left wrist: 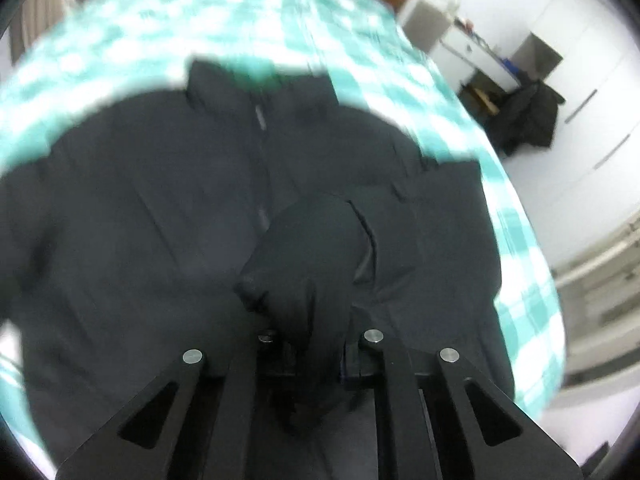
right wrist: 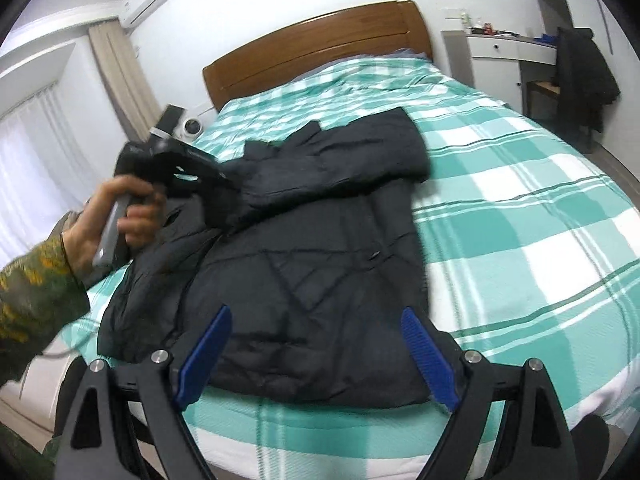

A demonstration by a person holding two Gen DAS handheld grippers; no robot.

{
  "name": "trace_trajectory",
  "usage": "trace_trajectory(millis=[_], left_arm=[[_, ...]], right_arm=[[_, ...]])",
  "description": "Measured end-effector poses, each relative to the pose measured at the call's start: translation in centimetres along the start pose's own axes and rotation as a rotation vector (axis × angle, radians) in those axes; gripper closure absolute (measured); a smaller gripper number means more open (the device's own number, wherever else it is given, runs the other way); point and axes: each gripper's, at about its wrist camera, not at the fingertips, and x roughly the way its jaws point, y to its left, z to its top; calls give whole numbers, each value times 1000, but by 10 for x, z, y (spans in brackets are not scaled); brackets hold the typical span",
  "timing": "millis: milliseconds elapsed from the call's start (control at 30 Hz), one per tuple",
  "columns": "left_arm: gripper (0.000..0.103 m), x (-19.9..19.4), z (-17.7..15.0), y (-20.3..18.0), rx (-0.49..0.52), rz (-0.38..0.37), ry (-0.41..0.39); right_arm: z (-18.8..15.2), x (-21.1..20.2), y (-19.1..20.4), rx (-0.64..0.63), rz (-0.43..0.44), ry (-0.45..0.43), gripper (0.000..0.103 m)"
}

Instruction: Fold large clothes

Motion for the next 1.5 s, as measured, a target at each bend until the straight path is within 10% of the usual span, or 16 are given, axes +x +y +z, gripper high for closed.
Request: trace_trajectory(millis=[167, 467, 767, 1000, 1167, 1500], left_arm=[[94, -18, 34, 42, -24, 104, -77], [93, 2, -13, 125, -155, 155, 10], [91, 18, -27, 137, -130, 176, -10], [89, 26, -37, 144, -149, 159, -25], [88, 33, -40, 147, -125, 154, -35], [87, 37, -47, 142, -83, 192, -62]], right_arm=[[26, 2, -17, 4, -46, -44, 14], [86, 41, -1, -155, -65, -25, 14], [227, 186, 16, -305, -27, 44, 14], [191, 332, 11, -344, -43, 355, 14], [199, 341, 8, -313, -25, 448, 14], [283, 371, 1, -139, -23, 339, 14]])
